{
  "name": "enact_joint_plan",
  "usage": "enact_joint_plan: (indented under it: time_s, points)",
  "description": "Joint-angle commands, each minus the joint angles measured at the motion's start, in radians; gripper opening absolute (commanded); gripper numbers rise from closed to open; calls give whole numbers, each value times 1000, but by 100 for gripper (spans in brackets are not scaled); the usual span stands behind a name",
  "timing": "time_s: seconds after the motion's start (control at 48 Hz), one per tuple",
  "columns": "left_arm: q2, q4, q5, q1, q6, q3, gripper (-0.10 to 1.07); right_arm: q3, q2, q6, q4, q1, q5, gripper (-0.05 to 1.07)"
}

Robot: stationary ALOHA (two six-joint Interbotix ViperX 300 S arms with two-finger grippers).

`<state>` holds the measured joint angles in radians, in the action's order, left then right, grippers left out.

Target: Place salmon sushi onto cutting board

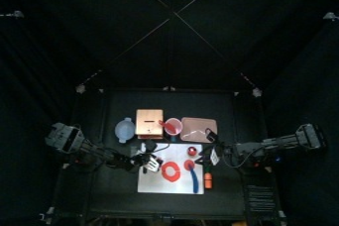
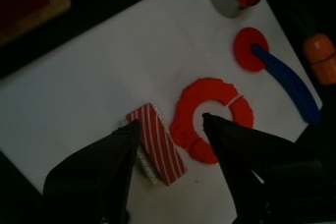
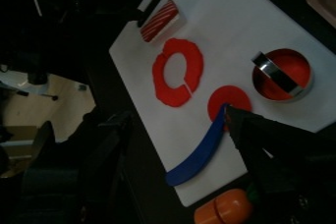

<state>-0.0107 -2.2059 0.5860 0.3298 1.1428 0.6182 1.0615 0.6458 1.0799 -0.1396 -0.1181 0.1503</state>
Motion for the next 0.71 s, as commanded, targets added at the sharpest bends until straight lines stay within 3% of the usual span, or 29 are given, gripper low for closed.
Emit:
enact_joint_plan:
  time_s: [0.0, 0.208, 0.354, 0.688]
  points:
    - [69, 89, -6, 46, 11, 12, 88, -35, 5, -2, -2, -3, -5, 102]
    - [167, 374, -48, 164, 23, 92, 88, -52, -3, -17, -87, 0, -37, 101]
    - [209, 508, -49, 206, 21, 143, 88, -57, -18, 3, -198, 6, -77, 101]
    - [324, 623, -49, 222, 20, 224, 88, -106, -92, 0, -100, 0, -95, 101]
